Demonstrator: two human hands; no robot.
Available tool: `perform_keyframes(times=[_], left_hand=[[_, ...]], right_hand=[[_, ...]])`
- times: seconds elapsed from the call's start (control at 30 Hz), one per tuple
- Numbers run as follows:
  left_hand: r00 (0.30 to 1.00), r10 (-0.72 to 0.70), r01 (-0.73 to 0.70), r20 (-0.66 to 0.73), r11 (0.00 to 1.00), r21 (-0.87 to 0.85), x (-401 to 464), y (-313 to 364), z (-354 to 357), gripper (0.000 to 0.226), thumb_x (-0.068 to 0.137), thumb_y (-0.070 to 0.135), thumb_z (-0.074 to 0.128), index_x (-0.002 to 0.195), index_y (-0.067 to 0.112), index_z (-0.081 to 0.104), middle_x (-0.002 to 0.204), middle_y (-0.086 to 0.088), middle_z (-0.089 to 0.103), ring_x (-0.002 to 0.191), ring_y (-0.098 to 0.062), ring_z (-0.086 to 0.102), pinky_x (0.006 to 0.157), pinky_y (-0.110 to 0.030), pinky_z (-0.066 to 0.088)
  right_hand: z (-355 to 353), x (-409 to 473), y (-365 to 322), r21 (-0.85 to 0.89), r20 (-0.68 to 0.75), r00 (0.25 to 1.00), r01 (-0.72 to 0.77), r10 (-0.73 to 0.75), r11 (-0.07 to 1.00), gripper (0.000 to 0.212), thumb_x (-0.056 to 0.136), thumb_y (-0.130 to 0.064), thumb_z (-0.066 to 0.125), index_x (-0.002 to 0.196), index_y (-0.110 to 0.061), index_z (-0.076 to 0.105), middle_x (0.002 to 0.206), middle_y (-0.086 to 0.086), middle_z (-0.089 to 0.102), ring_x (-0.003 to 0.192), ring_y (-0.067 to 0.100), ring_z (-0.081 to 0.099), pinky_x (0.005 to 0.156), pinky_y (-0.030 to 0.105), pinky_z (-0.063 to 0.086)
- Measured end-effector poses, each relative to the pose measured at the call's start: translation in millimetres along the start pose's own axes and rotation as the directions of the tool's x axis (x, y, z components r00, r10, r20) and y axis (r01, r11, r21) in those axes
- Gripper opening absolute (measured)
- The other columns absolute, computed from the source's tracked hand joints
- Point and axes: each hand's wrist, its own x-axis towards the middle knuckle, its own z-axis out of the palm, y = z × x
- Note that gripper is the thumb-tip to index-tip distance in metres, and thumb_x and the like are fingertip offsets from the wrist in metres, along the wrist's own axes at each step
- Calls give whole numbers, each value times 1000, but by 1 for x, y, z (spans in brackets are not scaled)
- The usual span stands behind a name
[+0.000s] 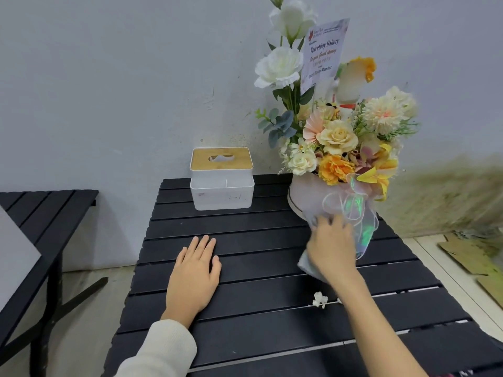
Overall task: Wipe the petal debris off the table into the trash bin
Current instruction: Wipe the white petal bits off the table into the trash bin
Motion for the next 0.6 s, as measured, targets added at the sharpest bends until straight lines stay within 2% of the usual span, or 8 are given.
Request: perform_keyframes(times=[0.07,0.17,0.23,0.37,0.47,0.53,0.6], left_hand=[[1000,0,0,9,1000,-1,0,0,0,80,78,50,-5,144,21,31,152,3,27,143,-14,15,114,-28,5],[1000,3,-3,8,1000,0,1,-1,1,77,81,49,1,141,17,37,150,0,33,142,-17,21,114,-31,10],[1000,11,-12,14,1000,5,1,-1,1,75,82,48,3,140,16,39,149,-2,36,141,-19,24,114,-32,12],[999,37,-37,8,999,21,1,-2,0,72,85,46,6,138,14,42,146,-3,40,139,-21,28,113,-34,16],[999,39,-39,36,999,-4,0,-2,-2,69,86,45,8,140,15,39,147,-2,38,141,-19,25,114,-34,14],[999,30,-30,10,999,-38,-3,3,-7,51,93,33,29,136,13,46,137,-5,51,135,-24,38,110,-37,28],[993,67,-71,-101,997,-34,-8,11,-13,34,88,14,49,118,9,62,109,-10,69,110,-29,62,89,-38,50]], right_hand=[[8,1,-30,68,-22,995,102,-100,993,40,90,-16,48,128,-6,44,133,18,41,119,36,39,96,40,35],[51,-9,-78,117,121,973,180,-194,977,43,92,-20,47,132,-11,39,142,14,33,123,35,35,97,40,34],[80,-22,-94,115,150,956,237,-252,965,50,90,-18,51,137,-15,35,152,13,23,128,38,32,103,43,30],[88,-19,-72,103,146,935,309,-322,945,66,86,-9,53,144,-15,23,157,4,9,129,34,27,104,37,27],[74,-9,-33,29,150,955,253,-255,967,71,82,-9,57,144,-16,22,157,2,10,122,32,33,98,36,31],[64,-4,-1,-21,166,969,188,-182,982,67,83,-7,53,143,-16,25,156,3,13,119,33,35,97,36,33],[52,4,26,-33,217,968,139,-129,990,55,86,-2,45,139,-12,34,152,5,25,115,34,37,94,37,36]])
